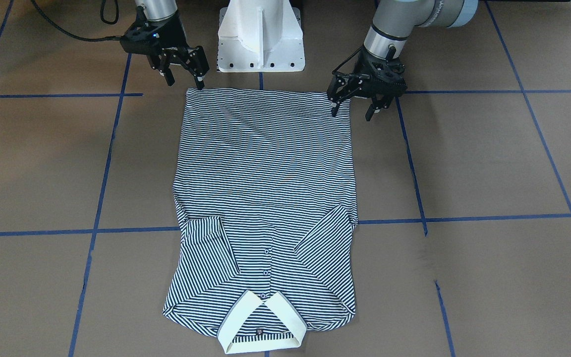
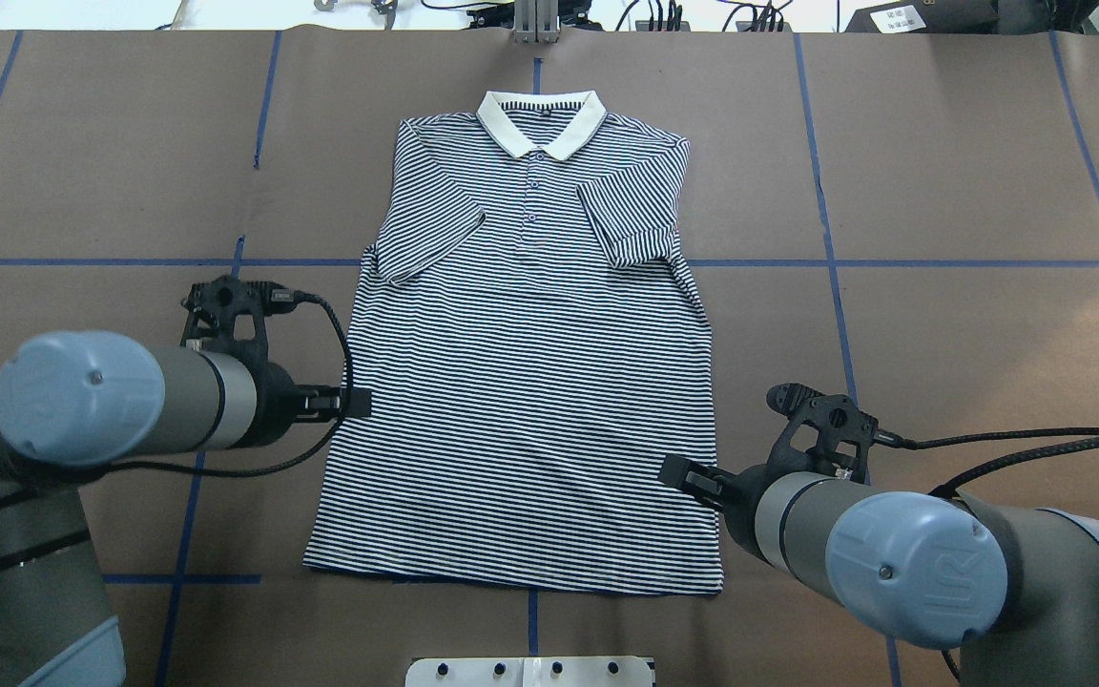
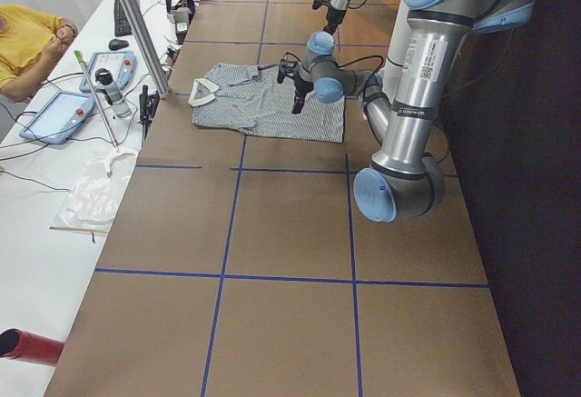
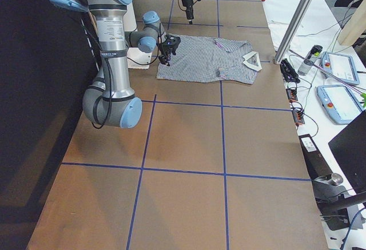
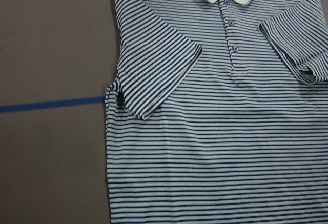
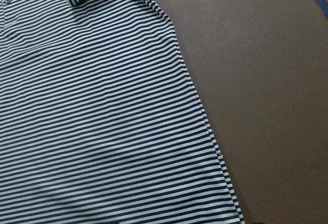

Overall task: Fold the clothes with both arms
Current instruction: 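Move both grippers down to the shirt hem corners nearest the robot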

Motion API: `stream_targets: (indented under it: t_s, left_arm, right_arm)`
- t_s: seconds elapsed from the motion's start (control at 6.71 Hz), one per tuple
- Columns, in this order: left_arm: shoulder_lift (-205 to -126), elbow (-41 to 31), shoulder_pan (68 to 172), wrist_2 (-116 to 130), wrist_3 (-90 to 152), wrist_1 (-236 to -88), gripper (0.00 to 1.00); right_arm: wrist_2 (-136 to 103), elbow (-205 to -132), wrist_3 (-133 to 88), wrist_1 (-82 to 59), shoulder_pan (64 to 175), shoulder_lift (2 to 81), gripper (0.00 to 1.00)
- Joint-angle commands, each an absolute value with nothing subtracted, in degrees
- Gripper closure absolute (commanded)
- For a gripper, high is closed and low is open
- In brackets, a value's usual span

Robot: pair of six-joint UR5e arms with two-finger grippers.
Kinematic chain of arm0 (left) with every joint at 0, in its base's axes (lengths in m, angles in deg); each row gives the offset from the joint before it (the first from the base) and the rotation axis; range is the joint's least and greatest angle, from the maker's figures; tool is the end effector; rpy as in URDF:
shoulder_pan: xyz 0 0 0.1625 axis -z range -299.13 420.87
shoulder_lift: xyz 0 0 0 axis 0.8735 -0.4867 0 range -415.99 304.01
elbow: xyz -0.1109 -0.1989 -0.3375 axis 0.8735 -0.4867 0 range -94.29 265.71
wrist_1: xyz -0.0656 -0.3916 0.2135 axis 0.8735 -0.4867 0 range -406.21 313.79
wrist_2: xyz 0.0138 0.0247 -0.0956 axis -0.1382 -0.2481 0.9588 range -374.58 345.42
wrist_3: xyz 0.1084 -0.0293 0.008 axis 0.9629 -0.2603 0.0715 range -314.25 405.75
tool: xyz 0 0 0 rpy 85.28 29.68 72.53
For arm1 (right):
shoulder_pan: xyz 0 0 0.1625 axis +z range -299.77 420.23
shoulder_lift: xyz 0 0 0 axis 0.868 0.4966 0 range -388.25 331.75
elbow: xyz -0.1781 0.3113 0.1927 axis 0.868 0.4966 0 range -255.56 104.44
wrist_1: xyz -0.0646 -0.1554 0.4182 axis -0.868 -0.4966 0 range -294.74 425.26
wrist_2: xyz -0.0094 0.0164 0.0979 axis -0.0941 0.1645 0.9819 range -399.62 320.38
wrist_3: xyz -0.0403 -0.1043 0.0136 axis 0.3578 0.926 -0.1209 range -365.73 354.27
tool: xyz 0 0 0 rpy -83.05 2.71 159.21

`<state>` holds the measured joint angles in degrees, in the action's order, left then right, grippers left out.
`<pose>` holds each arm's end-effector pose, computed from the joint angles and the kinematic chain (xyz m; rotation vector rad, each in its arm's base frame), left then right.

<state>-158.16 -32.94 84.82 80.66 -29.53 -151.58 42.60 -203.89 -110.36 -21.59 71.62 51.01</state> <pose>0.4622 -0.3399 0.2585 0.2452 0.9527 -0.1032 -0.4680 -0.2458 0.2267 0.1017 -0.9229 0.4835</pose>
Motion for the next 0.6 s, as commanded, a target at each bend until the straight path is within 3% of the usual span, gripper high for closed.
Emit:
stream_targets:
  t_s: [0.0, 0.45]
  left_arm:
    - [-154.2, -32.9, 76.2, 75.6, -36.9, -151.6, 0.22]
    - [-153.6, -32.3, 70.9, 74.6, -39.3, -151.5, 0.23]
  right_arm:
    - [41.9, -204.0, -110.7, -21.8, 70.8, 51.3, 0.1]
    - [41.8, -204.0, -110.7, -21.8, 70.8, 51.3, 0.1]
